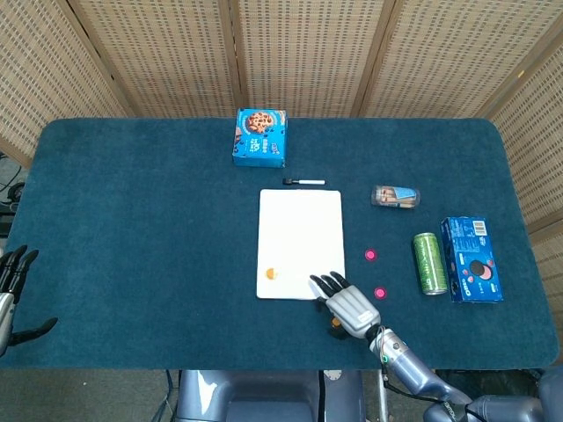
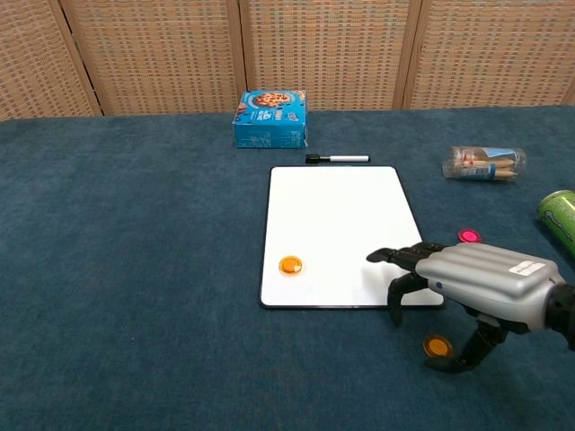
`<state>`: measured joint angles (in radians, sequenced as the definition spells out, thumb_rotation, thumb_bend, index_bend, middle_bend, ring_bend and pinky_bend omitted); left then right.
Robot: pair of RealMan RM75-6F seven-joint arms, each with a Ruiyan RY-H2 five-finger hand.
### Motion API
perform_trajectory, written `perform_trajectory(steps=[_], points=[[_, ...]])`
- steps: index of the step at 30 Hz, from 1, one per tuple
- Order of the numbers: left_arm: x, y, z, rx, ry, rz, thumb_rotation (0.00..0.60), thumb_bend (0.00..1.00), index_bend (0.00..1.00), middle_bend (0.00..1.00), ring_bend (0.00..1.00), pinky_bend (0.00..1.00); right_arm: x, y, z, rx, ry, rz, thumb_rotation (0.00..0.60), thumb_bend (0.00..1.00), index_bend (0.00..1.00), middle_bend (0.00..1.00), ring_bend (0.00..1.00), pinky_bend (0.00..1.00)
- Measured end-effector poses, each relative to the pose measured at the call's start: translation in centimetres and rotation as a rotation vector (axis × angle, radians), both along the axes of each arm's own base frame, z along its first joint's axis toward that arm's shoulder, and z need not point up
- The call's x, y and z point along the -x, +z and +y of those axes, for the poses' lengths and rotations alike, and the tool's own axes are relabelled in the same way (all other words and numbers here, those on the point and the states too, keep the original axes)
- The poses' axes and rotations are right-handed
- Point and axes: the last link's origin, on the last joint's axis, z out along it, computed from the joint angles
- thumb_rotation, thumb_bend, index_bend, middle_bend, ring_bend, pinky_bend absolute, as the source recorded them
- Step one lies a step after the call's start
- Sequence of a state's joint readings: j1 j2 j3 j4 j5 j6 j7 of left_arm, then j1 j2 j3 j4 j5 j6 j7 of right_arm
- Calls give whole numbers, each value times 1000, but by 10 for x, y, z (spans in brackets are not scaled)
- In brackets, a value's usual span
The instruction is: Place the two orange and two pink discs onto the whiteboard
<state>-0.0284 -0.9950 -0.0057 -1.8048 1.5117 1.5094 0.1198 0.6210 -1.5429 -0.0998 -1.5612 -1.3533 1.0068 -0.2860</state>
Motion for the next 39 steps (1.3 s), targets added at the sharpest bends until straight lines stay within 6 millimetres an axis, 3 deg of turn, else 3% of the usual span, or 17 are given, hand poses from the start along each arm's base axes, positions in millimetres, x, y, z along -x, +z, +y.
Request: perform_trajectory(steps=[39], points=[[-1, -4, 1, 5, 4, 11, 600, 0, 0, 0, 0, 0, 25, 5, 2, -17, -27, 11, 600, 311, 439, 0, 0, 0]])
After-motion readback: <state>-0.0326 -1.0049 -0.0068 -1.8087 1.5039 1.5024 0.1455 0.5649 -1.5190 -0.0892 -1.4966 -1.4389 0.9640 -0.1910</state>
